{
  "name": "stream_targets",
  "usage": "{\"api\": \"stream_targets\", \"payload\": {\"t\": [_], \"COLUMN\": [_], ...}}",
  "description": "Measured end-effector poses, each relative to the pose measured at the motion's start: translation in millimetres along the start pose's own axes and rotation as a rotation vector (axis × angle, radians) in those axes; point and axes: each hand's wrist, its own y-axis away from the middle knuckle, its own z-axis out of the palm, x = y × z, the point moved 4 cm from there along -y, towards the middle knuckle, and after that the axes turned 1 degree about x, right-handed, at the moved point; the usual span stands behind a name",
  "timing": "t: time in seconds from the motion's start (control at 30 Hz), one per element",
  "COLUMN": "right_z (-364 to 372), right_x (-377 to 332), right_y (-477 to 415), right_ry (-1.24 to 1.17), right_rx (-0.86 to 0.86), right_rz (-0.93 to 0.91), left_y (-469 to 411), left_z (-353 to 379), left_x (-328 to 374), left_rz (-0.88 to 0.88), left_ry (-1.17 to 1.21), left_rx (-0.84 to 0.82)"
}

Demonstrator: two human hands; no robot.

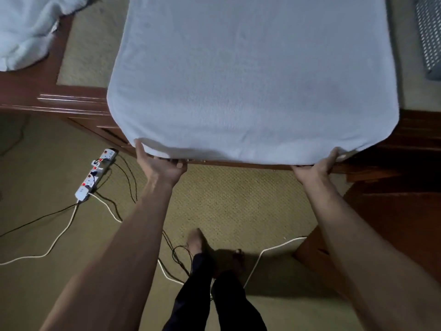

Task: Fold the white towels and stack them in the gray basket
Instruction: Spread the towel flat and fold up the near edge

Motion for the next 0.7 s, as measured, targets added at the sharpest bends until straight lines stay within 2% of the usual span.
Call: {"api": "stream_targets", "payload": {"t": [0.17,0.3,0.4,0.53,0.7], "right_z": [-25.3,-32.4,-13.8,27.8,78.8], "right_x": [-13.7,-42.9,-72.5,-104.5,-143.5], "right_y": [44.1,99.4,136.8,178.7,192.8], "right_ry": [0.049,0.185,0.173,0.091,0.228], "right_rx": [0.008,0.262,0.333,0.32,0.243], "right_rz": [-0.013,-0.009,-0.129,-0.249,-0.478], "left_y": [35.9,69.3,94.9,132.6,160.6], "left_z": [-19.8,-23.5,-12.9,24.5,79.4], "left_x": [13.4,30.7,47.5,69.2,96.5], "left_rz": [0.068,0.146,0.219,0.342,0.488], "left_ry": [-0.059,-0.14,-0.193,-0.209,-0.313], "left_rx": [0.121,0.198,0.25,0.254,0.274]}}
